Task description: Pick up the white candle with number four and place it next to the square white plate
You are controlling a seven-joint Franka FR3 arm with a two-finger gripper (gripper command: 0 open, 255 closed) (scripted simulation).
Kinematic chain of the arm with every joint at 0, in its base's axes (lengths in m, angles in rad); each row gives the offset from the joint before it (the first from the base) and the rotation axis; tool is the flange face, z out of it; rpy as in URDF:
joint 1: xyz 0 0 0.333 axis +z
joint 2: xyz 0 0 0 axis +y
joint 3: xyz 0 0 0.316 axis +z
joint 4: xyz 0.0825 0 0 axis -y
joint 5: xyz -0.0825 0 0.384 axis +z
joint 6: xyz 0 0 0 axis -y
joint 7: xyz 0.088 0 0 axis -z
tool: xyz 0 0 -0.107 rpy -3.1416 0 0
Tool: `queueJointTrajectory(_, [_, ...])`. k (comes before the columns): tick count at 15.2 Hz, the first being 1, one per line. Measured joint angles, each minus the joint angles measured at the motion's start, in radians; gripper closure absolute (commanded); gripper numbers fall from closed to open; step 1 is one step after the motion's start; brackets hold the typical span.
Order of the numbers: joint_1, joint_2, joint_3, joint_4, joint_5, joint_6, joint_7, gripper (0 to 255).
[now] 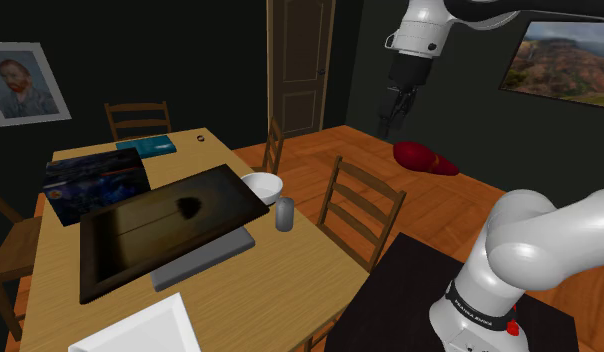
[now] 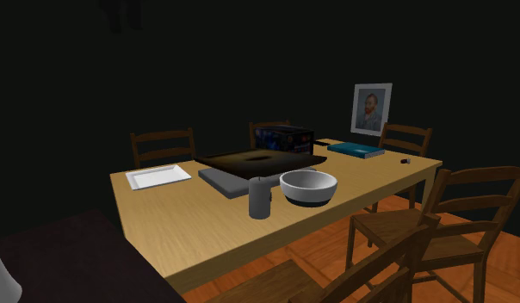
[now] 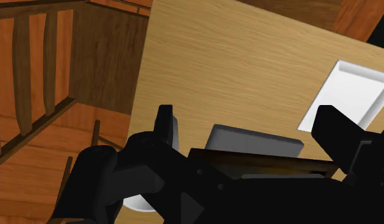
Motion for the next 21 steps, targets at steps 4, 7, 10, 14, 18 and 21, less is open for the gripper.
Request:
queueJointTrajectory(4, [0.006, 0.06, -0.012, -0.012, -0.016, 0.059, -0.039, 0])
queueJointTrajectory(7, [0.016, 0.146, -0.022, -0.016, -0.034, 0.132, -0.087, 0])
queueJointTrajectory(10, [0.027, 0.258, -0.03, -0.003, -0.049, 0.215, -0.132, 0])
queueJointTrajectory(14, [0.035, 0.39, -0.047, 0.011, -0.073, 0.313, -0.2, 0])
queueJointTrajectory(18, [0.044, 0.536, -0.056, 0.048, -0.09, 0.402, -0.257, 0])
queueJointTrajectory(21, [0.051, 0.649, -0.058, 0.093, -0.101, 0.457, -0.296, 0])
